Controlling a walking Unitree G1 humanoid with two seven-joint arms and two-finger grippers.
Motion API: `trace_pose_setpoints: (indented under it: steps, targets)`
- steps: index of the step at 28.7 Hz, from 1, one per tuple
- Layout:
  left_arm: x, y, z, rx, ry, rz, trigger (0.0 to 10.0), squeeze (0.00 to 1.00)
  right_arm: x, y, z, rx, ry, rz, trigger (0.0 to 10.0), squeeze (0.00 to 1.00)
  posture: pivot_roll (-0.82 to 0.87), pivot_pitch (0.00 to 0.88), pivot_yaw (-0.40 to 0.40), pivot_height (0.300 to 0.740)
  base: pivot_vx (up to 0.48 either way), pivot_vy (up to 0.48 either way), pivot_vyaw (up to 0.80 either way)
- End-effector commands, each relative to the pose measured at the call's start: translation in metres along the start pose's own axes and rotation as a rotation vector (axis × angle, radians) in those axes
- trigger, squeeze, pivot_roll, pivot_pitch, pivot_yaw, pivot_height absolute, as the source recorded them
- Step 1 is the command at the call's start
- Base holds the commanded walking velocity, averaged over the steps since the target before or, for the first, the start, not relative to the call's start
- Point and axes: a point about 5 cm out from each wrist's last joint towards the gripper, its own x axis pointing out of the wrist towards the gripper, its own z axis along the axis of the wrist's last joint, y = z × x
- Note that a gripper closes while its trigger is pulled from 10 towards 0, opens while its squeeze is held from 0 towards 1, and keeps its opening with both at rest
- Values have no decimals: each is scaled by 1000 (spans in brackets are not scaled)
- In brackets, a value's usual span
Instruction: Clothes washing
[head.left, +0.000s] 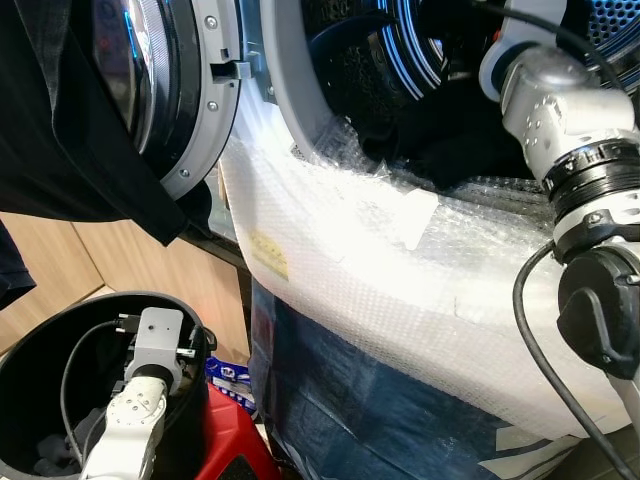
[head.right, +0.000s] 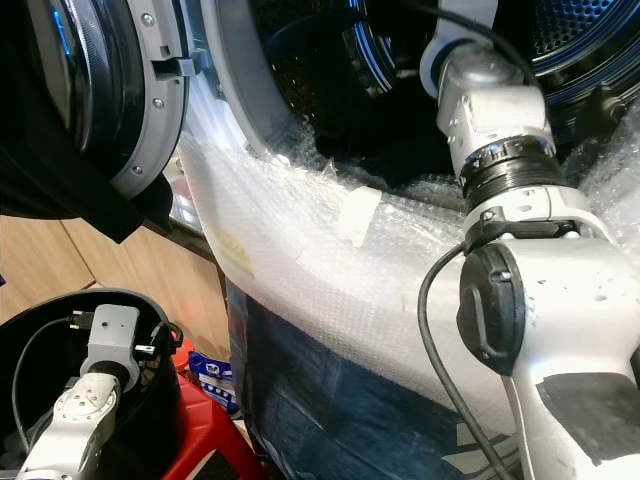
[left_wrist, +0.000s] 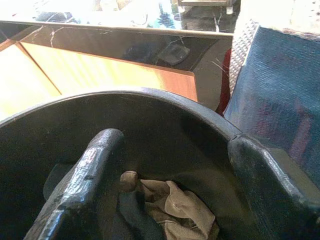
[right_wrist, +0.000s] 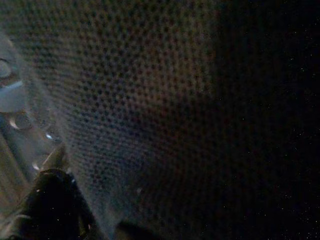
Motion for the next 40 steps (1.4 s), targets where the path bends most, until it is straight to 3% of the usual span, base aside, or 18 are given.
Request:
trace_pose_setpoints:
  steps: [1, 4, 6, 8, 12, 18, 24, 25, 28, 31, 36, 40]
  targets:
    - [0, -15, 0, 4, 17, -70, 10000, 0, -3, 0, 10, 8, -27, 13, 10000, 0, -21, 0, -31, 740, 0, 0, 0]
    - [-2, -17, -1, -1, 20, -76, 10000, 0, -10, 1, -2, 20, -12, 23, 10000, 0, -16, 0, -38, 740, 0, 0, 0]
    - [-3, -18, -3, -3, 28, -75, 10000, 0, -23, -18, -23, -29, 46, -7, 10000, 0, -15, 0, -38, 740, 0, 0, 0]
    - [-4, -17, -3, -11, 28, -67, 10000, 0, -37, -34, -42, -6, 111, -32, 10000, 0, -10, 0, -40, 740, 0, 0, 0]
    - [-3, -15, -2, -9, 26, -64, 10000, 0, -55, -40, -52, 32, 149, -53, 10000, 0, -14, 0, -35, 740, 0, 0, 0]
    - [0, -12, 1, -6, 24, -57, 10000, 0, -93, -25, -50, 67, 120, 2, 10000, 0, -28, 0, -23, 740, 0, 0, 0]
    - [2, -14, 3, -5, 20, -68, 10000, 0, -114, -8, -46, 117, 106, 138, 10000, 0, -30, 0, -25, 740, 0, 0, 0]
    - [3, -14, 3, -8, 20, -66, 10000, 0, -122, 2, -47, 16, 86, 225, 10000, 0, -33, 0, -25, 740, 0, 0, 0]
    - [3, -15, 4, -8, 19, -65, 10000, 0, -134, 19, -53, -112, 36, 357, 10000, 0, -33, 0, -27, 740, 0, 0, 0]
    - [3, -16, 4, -9, 17, -68, 10000, 0, -144, 35, -57, -153, 7, 470, 10000, 0, -33, 0, -26, 740, 0, 0, 0]
    - [3, -16, 4, -11, 15, -65, 10000, 0, -148, 35, -58, -182, -4, 484, 10000, 0, -23, 0, -28, 740, 0, 0, 0]
    - [3, -12, 5, -11, 13, -55, 10000, 0, -152, 29, -52, -220, -90, 478, 10000, 0, -19, 0, -30, 740, 0, 0, 0]
